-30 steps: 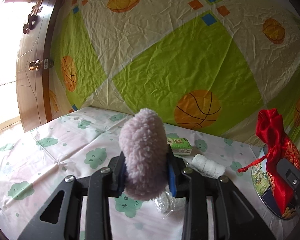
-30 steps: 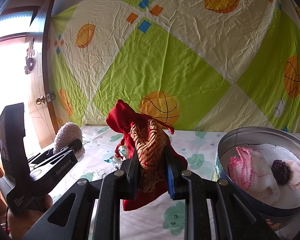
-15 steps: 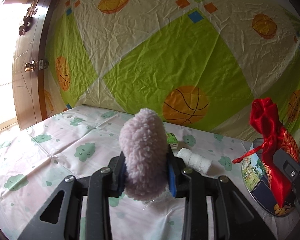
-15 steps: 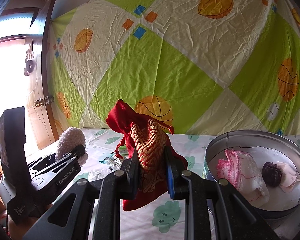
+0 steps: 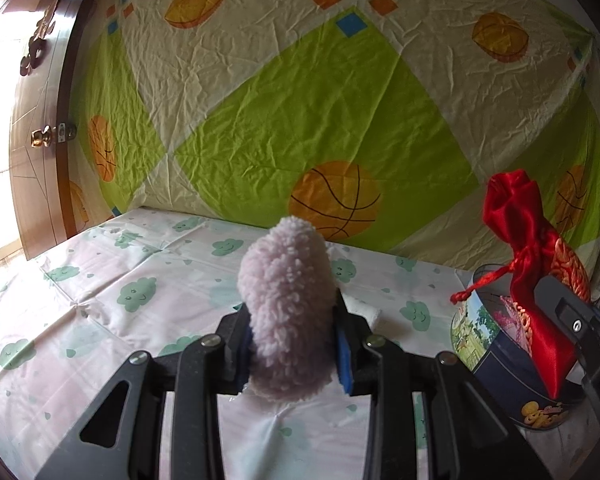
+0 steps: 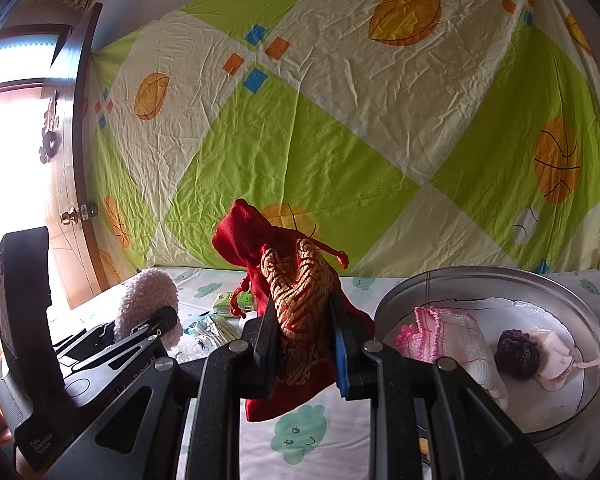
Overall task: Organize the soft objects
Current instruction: 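Carry the pink fluffy ball and red pouch over the blue tin with both tools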
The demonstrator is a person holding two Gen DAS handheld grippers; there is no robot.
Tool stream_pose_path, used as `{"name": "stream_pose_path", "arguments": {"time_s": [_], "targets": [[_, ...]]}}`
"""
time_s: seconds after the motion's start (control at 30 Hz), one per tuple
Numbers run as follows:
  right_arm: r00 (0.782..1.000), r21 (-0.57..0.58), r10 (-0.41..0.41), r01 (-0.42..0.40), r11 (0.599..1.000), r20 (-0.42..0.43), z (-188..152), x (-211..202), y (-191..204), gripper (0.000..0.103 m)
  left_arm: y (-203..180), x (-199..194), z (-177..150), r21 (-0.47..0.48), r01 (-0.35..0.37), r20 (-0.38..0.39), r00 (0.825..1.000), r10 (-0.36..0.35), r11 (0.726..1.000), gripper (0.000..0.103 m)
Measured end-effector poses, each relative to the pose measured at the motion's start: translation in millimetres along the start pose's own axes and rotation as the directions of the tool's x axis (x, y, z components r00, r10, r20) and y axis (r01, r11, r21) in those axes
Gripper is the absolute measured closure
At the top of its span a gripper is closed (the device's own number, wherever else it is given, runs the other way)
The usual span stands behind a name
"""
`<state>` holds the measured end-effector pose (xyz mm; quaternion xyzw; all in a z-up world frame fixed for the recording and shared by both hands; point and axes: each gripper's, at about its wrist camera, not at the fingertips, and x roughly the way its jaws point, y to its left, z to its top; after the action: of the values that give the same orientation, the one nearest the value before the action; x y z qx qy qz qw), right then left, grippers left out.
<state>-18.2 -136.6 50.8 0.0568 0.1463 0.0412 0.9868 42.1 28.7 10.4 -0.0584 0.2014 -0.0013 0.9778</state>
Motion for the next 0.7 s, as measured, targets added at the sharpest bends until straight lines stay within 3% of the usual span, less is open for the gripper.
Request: {"name": "stream_pose_path", "arguments": {"time_s": [0.7], "targets": [[0.996, 0.082, -0.086, 0.084, 0.993, 0.025, 7.1, -15.0, -59.5, 0.079, -63.9, -11.9, 13.5, 0.091, 0.071, 0.021, 0.997, -0.074, 0.993, 0.071]]}}
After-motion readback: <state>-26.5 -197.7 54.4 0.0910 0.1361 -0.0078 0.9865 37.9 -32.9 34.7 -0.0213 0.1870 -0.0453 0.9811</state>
